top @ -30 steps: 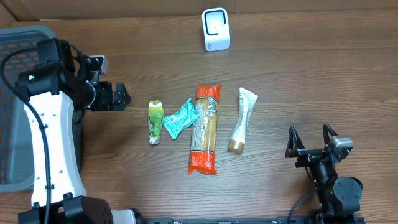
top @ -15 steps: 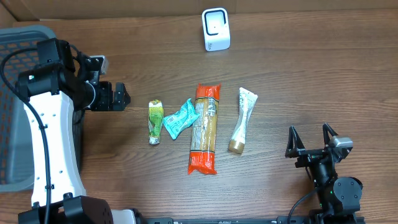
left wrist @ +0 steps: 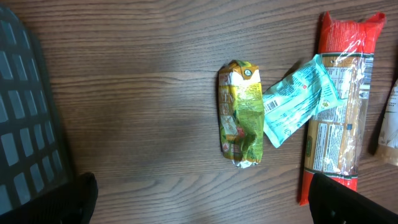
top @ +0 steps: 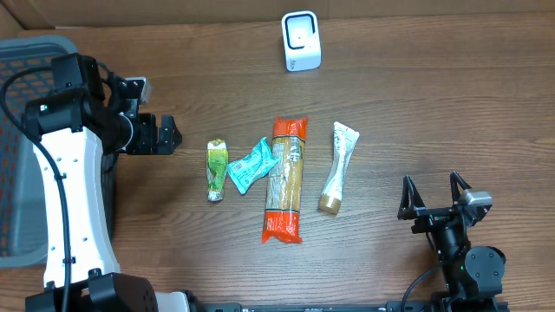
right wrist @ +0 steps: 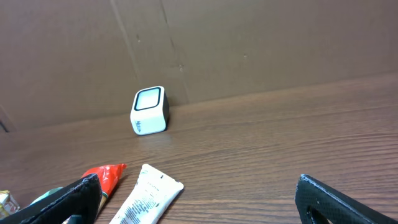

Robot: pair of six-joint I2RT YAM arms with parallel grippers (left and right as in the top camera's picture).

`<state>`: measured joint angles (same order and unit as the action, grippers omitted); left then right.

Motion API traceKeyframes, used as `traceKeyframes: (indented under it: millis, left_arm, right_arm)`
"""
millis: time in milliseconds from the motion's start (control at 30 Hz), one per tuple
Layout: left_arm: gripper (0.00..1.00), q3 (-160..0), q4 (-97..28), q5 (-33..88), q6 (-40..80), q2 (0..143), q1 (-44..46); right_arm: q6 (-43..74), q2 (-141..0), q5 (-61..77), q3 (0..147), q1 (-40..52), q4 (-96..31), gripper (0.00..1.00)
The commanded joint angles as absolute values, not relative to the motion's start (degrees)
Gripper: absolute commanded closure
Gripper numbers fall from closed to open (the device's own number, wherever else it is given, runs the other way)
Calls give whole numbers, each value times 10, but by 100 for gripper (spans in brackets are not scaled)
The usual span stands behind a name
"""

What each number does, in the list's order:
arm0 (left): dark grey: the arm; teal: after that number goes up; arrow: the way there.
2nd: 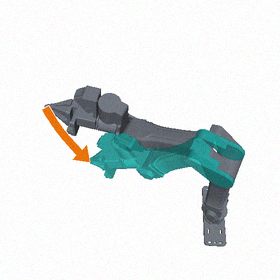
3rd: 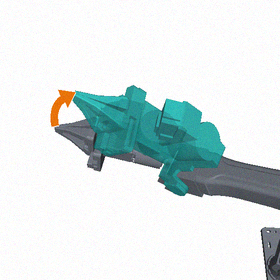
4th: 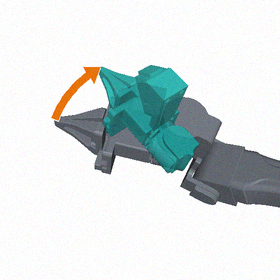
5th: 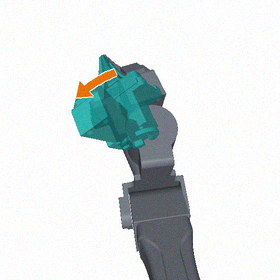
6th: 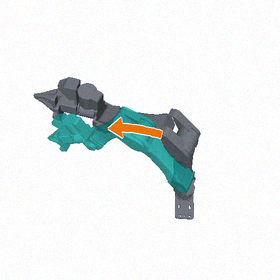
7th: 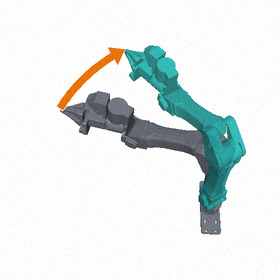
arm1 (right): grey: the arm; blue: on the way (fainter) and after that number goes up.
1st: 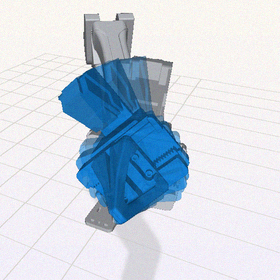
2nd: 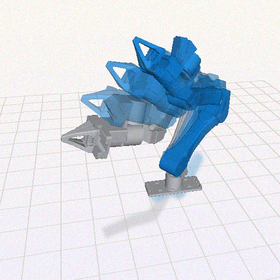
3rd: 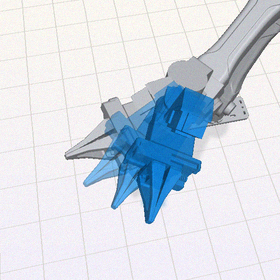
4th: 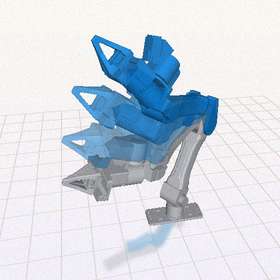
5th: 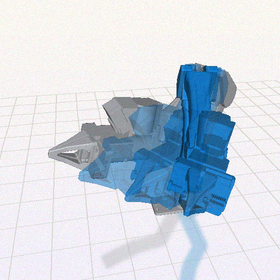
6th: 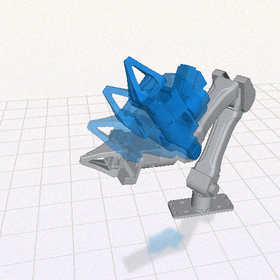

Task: Scan the item barcode
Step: 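Move the right gripper left over the Pantene tube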

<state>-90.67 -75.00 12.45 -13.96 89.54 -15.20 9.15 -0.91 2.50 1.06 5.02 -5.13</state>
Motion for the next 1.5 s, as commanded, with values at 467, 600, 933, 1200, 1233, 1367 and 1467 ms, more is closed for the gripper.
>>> traceKeyframes:
  millis: [467, 600, 933, 1200, 1233, 1367, 1467]
  left_arm:
    - [0, -908, -749, 133, -152, 891, -151]
    - [0, -908, -749, 133, -152, 891, -151]
    - [0, -908, -749, 133, -152, 891, -151]
    - [1, -908, -749, 133, -152, 891, -151]
    - [0, -908, -749, 133, -152, 891, -151]
    - [0, -908, -749, 133, -152, 891, -151]
    - [0, -908, -749, 133, -152, 891, -151]
  right_arm:
    - [91, -5, 20, 5, 54, -48, 0]
    - [91, -5, 11, 5, 53, -43, 0]
    - [91, -7, 106, 19, 54, 6, 0]
    - [91, -74, 132, 103, 54, -10, 0]
    - [91, -93, 141, 121, 54, -16, 0]
    - [91, -186, 186, 196, 54, -39, 0]
    - [91, -270, 225, 265, 54, -72, 0]
